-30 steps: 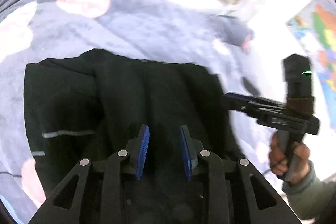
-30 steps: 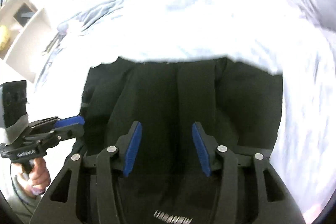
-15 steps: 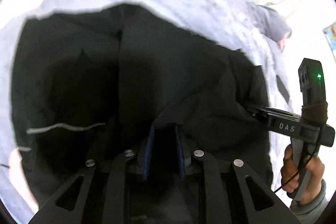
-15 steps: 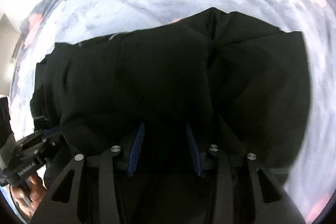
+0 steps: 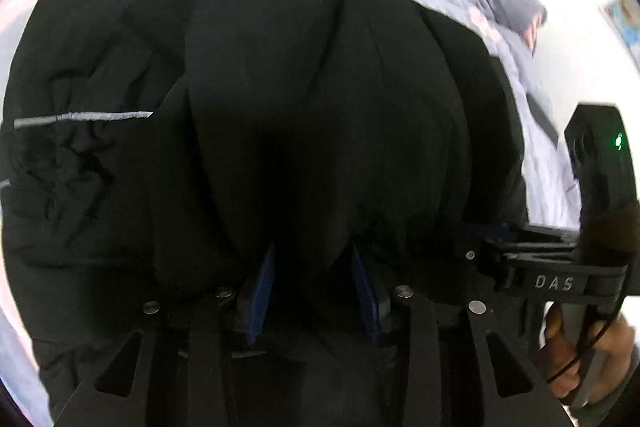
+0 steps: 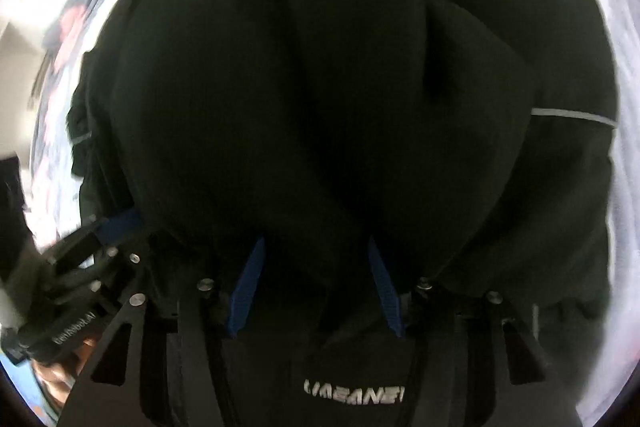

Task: Fold large clothes
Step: 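Lift the hood with both grippers and fold it down over the jacket body, then release the hood and open both grippers above the folded jacket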

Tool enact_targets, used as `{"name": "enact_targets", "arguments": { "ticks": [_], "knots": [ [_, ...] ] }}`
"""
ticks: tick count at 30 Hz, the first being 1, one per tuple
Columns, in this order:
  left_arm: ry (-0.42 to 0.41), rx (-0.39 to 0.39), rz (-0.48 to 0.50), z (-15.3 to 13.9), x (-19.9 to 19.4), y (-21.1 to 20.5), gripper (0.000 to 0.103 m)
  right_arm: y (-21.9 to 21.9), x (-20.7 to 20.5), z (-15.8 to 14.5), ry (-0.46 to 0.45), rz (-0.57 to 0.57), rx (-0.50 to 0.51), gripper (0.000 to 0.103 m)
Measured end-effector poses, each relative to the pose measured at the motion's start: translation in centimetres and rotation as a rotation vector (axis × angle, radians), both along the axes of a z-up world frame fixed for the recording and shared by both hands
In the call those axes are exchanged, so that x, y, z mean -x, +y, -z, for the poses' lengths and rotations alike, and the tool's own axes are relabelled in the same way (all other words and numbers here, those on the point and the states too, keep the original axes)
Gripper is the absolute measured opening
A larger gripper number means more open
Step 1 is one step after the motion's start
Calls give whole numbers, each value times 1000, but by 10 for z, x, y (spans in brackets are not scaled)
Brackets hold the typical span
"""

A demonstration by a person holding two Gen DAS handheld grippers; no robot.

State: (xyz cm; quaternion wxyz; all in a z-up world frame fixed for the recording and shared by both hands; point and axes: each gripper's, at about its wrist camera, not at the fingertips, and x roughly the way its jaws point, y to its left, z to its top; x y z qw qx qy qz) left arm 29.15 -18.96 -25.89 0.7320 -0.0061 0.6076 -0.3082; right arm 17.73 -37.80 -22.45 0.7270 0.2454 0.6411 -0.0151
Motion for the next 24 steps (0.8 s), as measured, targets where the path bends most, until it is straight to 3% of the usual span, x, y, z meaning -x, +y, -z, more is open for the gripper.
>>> {"name": "enact_targets", "arguments": {
  "ticks": [6,9,15,24],
  "knots": [
    [7,13,1,-11,4,16,41,3,6,-9,-22,-15,5,56],
    [-26,-14,8,-32,20,18,41,4,22,-26,-44,-7,-17,56],
    [-107,-46,6,-85,80,85,41,5,86,-69,-74,-14,-10,56],
    [-165,-45,-131,-143,174,164,41,-32,215,-109,-73,47,-9,56]
  ]
}}
